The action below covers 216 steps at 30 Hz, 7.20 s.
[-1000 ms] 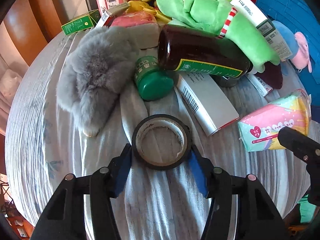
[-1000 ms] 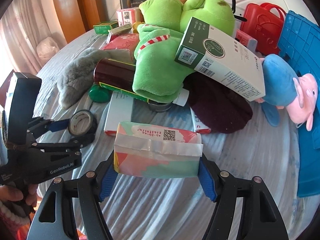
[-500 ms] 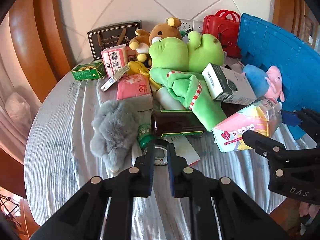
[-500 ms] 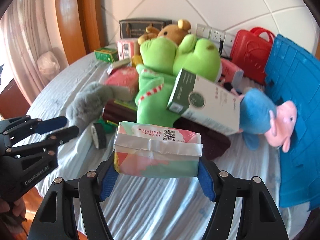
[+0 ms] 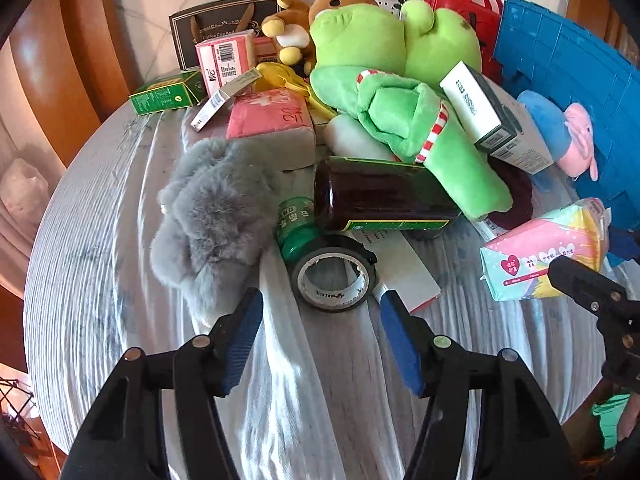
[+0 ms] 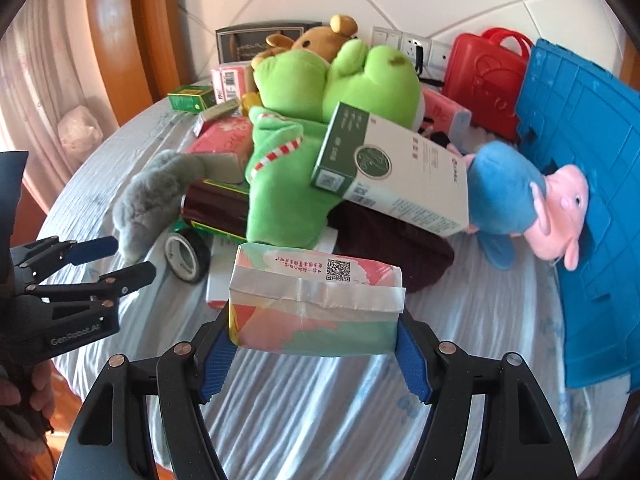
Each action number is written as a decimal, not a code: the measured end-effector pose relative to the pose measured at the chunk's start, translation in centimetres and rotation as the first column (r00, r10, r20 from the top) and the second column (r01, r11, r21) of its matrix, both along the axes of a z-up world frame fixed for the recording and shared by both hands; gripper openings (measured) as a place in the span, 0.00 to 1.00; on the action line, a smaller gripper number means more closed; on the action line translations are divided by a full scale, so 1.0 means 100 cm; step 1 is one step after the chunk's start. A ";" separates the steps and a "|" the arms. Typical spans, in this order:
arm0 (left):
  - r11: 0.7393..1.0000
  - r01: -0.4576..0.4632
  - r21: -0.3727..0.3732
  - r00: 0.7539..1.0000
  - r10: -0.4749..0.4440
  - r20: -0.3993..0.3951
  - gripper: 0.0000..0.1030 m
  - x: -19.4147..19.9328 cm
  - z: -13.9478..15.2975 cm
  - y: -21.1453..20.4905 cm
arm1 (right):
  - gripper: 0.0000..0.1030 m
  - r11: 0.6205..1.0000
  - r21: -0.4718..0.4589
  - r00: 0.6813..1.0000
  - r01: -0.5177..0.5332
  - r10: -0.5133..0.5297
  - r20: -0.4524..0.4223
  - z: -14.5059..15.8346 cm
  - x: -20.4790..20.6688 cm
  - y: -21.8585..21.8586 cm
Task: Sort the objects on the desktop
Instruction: 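Lift the tape roll with the left tool while the right tool lifts the Kotex pack, then carry the tape roll and Kotex pack over the blue crate and open both tools, then move both tools back from the crate over the pile on the bed, then grasp the green frog plush with the left tool, then hold the frog plush with the left tool while the right tool grasps the white-green patch box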
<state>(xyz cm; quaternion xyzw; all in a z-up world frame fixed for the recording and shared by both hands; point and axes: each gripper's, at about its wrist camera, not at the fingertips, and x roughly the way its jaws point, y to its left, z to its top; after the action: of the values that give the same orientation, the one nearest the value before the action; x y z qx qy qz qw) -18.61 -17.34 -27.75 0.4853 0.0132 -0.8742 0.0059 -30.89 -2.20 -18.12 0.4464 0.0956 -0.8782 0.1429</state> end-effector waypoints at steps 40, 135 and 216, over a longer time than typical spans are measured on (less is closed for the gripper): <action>0.986 0.161 -0.035 0.855 -0.158 -0.494 0.54 -0.001 0.210 0.161 | 0.67 0.986 -0.046 0.855 0.158 -0.160 -0.493 0.195 0.025 0.094; 0.996 -0.084 -0.009 0.995 0.084 -0.048 0.86 -0.054 0.064 0.056 | 1.00 0.984 -0.093 0.987 0.149 -0.154 -0.041 0.058 -0.083 0.115; 0.995 0.078 0.056 0.997 -0.078 -0.003 0.35 -0.001 0.002 0.136 | 1.00 0.985 0.069 0.953 0.156 -0.169 0.252 -0.042 -0.028 0.149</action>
<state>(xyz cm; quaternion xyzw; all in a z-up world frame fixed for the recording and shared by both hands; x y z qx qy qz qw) -18.68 -3.70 -27.55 0.4851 0.0188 -0.8733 -0.0419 -33.73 12.74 -22.33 0.5659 0.0606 -0.8192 0.0705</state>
